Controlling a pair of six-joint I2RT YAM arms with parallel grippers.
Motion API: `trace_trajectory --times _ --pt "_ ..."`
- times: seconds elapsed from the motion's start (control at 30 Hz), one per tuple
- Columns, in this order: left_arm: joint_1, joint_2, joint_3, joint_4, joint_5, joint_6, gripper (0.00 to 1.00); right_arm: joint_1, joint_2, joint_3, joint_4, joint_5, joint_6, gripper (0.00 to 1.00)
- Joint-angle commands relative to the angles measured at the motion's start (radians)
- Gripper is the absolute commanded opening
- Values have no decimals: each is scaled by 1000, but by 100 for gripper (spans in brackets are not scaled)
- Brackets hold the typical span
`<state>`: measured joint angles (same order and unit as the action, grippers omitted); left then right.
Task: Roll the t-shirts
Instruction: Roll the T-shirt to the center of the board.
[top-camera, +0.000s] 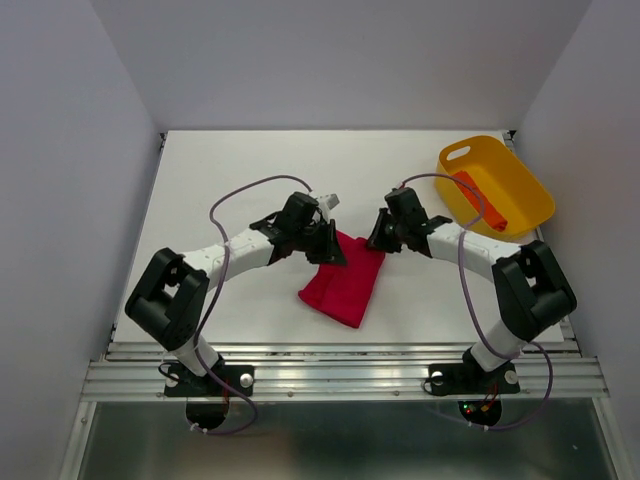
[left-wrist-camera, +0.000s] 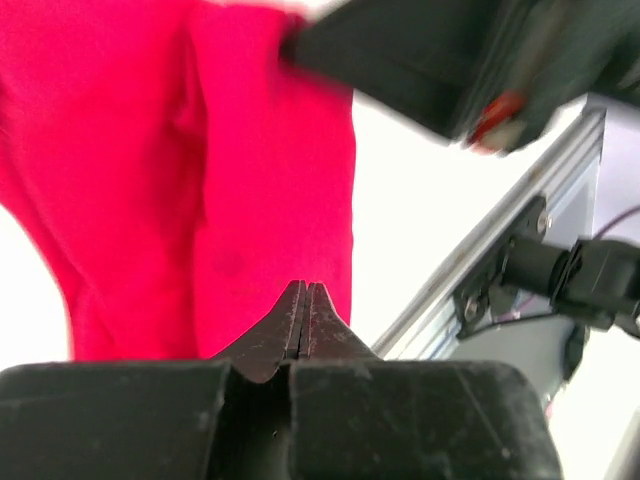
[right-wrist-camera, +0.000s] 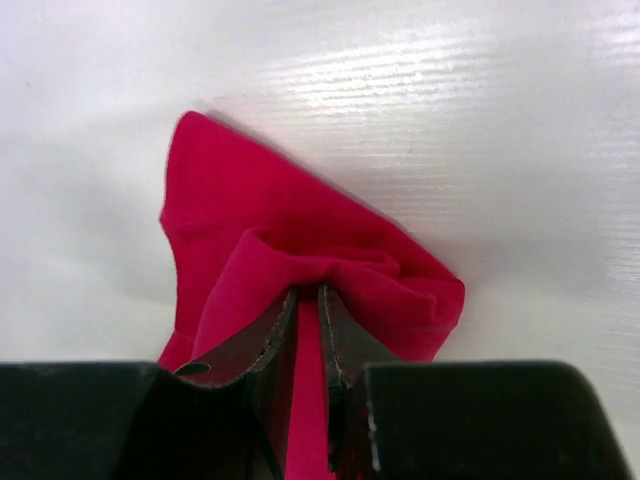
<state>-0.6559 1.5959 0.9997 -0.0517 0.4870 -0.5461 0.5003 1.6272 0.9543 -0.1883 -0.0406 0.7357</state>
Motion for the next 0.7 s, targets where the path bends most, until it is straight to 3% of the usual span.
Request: trace_trajectory --times 0.0,0.23,0.43,0.67 --pt "-33 -39 -81 53 31 -52 0 20 -76 67 -30 36 -39 20" --pt "-36 10 -220 171 16 -78 0 40 -41 78 -13 16 -39 20" --pt "-36 79 -213 190 -13 -61 0 40 60 72 12 36 -33 21" --pt "-11 58 -197 132 -60 -18 0 40 138 52 15 116 -50 20"
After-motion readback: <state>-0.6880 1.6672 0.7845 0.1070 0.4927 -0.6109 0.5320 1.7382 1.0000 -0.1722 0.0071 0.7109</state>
